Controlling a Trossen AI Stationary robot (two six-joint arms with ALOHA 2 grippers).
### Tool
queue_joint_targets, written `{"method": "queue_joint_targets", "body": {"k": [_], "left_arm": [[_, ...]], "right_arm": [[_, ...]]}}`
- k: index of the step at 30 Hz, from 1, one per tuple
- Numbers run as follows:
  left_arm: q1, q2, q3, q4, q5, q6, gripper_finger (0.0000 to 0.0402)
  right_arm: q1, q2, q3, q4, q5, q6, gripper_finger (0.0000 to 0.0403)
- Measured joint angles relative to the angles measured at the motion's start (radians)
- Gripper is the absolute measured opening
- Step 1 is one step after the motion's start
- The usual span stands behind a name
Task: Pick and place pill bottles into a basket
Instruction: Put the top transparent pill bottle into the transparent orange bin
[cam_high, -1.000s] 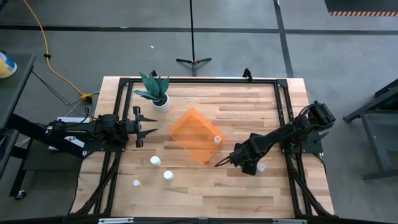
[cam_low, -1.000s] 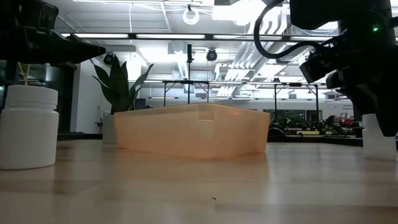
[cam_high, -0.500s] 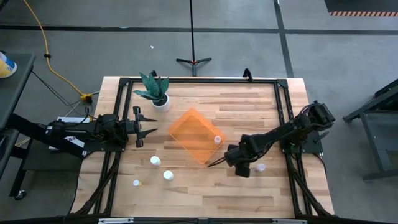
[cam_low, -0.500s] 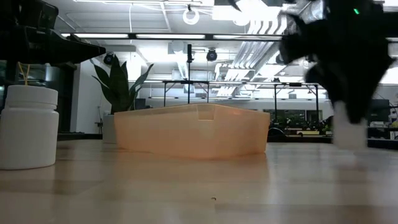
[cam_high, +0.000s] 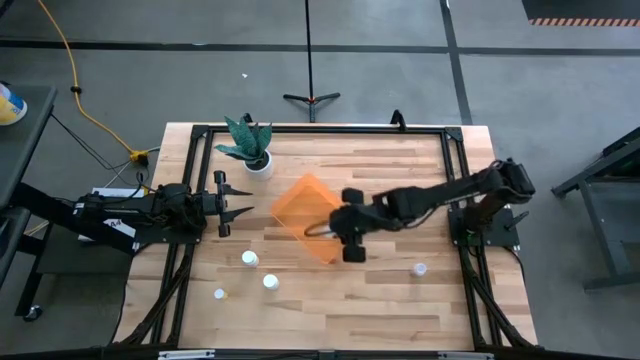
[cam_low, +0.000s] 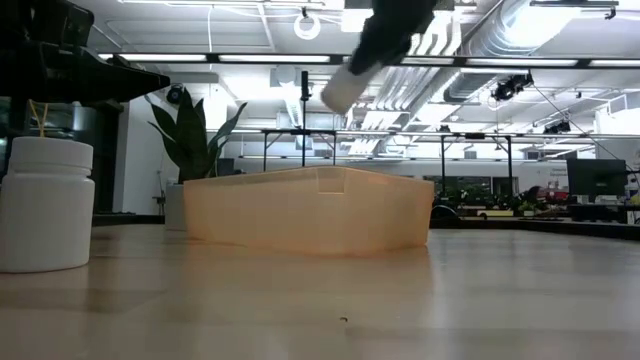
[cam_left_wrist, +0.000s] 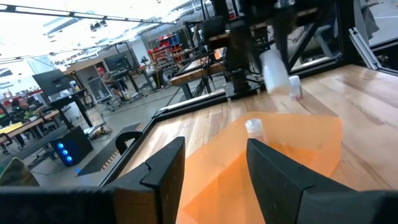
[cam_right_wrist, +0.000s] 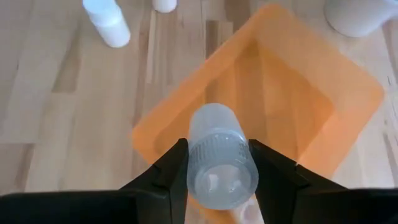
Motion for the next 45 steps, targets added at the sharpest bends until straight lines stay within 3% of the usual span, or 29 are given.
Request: {"method": "queue_joint_targets", "body": {"k": [9, 16, 35, 45], "left_arm": [[0.000, 0.000, 0.000, 0.000, 0.000, 0.000, 0.0207], [0.000, 0.000, 0.000, 0.000, 0.000, 0.000, 0.0207], [0.000, 0.000, 0.000, 0.000, 0.000, 0.000, 0.0207], [0.000, 0.000, 0.000, 0.000, 0.000, 0.000, 0.0207]], "right_arm": [[-0.120, 0.168, 0.045, -0.031, -0.166, -0.072, 0.0134], [-0.134, 0.265, 0.086, -0.124, -0.184, -0.069, 0.0134], [-0.134, 0.274, 0.086, -0.211, -0.197, -0.012, 0.0140], [-0.134, 0.274, 0.086, -0.213, -0.185, -0.011, 0.0185]]}}
